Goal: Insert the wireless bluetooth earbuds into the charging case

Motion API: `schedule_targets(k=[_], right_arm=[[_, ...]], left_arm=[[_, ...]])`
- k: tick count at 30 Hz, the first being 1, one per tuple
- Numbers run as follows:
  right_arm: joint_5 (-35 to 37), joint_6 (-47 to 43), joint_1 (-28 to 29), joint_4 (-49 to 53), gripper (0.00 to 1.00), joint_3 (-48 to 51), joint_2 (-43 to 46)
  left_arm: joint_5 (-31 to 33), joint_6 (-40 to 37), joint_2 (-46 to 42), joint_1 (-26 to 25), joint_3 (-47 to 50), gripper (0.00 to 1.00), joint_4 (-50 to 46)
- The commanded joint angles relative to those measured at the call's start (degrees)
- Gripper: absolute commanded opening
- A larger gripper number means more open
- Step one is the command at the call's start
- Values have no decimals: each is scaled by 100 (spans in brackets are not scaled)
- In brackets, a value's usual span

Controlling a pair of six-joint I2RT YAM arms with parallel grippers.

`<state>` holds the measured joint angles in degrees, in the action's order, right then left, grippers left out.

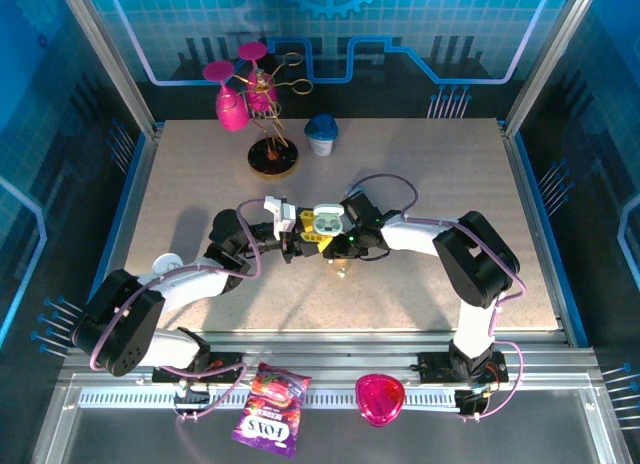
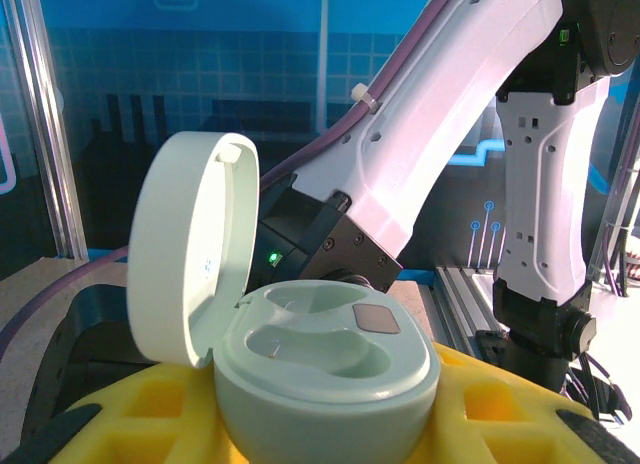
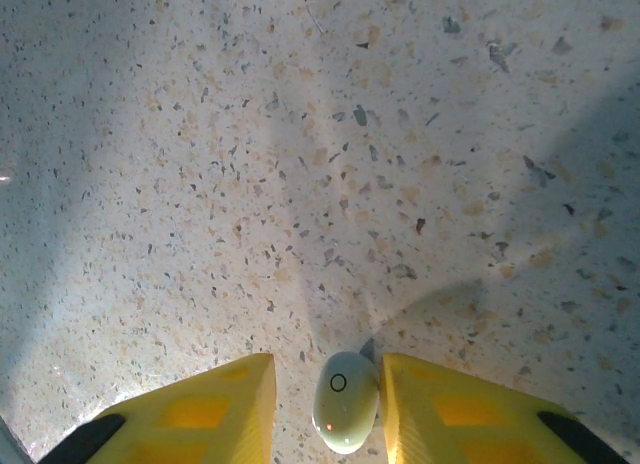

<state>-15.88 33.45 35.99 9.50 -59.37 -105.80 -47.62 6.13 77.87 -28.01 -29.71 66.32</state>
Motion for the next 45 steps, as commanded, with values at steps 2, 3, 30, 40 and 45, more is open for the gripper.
schedule_targets(k=[2,3,30,40,45], right_arm=[[-8,-18,101,203,32,-153,-158],[8,-31,101,246,32,-170,-169],[2692,274,291,1513,18,-95,1222],[4593,1158,434,2215,17,123,2333],[4653,1135,420,2180,17,205,2553]], left_arm=[[-92,40,-9,15,44,23,196],[-90,45,-8,15,41,23,197],[20,-15,114,15,62,23,281],[104,-76,194,15,45,23,288],[205,-116,301,19,51,23,345]])
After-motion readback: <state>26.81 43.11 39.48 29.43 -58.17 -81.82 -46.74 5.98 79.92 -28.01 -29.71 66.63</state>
